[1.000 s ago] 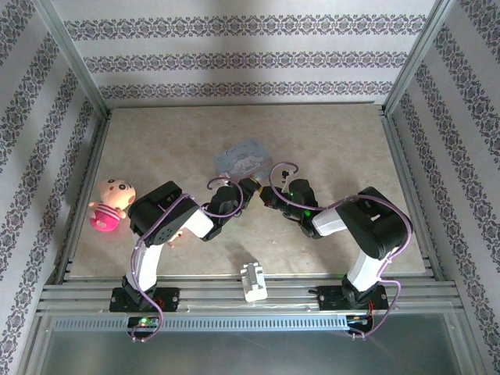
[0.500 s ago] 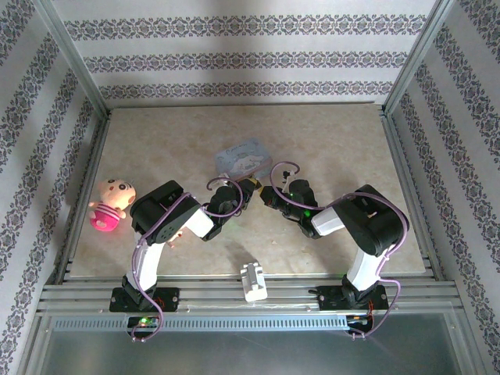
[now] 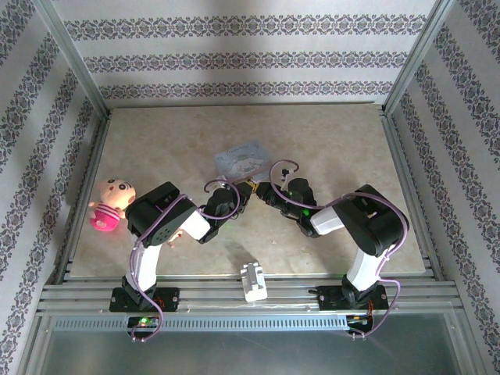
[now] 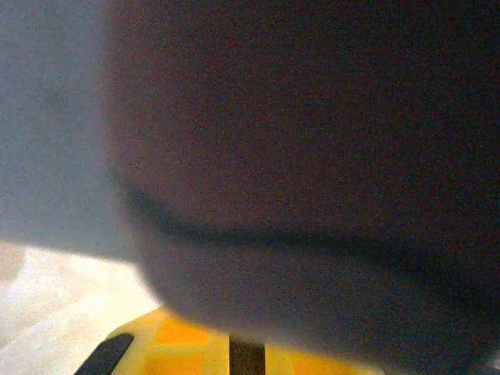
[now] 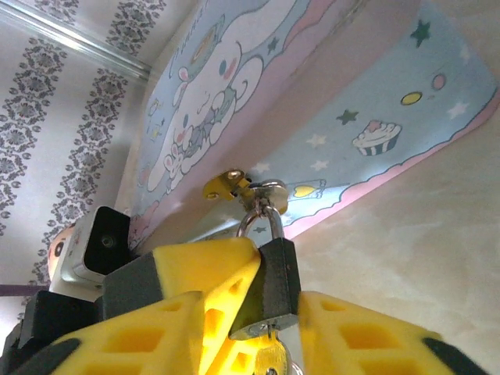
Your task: Unlock a padlock with a key
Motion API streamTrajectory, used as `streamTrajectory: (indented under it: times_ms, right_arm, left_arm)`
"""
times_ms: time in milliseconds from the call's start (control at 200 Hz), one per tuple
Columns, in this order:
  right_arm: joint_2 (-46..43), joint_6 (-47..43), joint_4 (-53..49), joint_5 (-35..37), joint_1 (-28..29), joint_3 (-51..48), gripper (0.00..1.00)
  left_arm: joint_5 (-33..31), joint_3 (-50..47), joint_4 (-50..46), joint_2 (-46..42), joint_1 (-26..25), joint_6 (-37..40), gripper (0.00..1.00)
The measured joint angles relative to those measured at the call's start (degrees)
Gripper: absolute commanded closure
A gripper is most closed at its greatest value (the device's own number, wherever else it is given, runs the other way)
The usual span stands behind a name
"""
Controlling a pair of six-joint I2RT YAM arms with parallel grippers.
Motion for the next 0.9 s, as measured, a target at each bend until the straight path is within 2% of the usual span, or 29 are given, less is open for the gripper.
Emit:
streamTrajectory:
  times_ms: [130, 215, 340, 515, 730, 900]
  right_arm:
    - [-5.2, -1.3, -2.3, 1.6, 0.0, -2.7, 0.59]
    - [-9.9, -3.1, -6.1, 3.0, 0.1, -4.0, 0.62]
    - [-18.4, -7.5, -16.5, 6.7, 2.0, -4.2, 0.69]
    - [-27.3, -15.9, -34.5, 12.2, 6.3, -1.2, 0.69]
    - [-28.9, -24.5, -51.3, 17.3, 11.1, 4.8, 0.70]
    - [-25.4, -28.5, -57.9, 19.3, 13.2, 9.5, 0.70]
  left_arm:
    - [0.5, 0.3, -4.0, -2.1, 0.0, 1.9, 1.00]
    - [1.1, 1.1, -8.1, -3.4, 0.0, 3.4, 1.00]
    - [2.0, 2.2, -14.1, -5.6, 0.0, 5.2, 1.00]
    - [3.8, 3.3, -19.7, -7.3, 0.1, 5.8, 1.00]
    - [8.0, 7.6, -32.8, -10.5, 0.2, 8.2, 1.00]
    - [9.6, 7.9, -39.1, -13.1, 0.3, 9.6, 1.00]
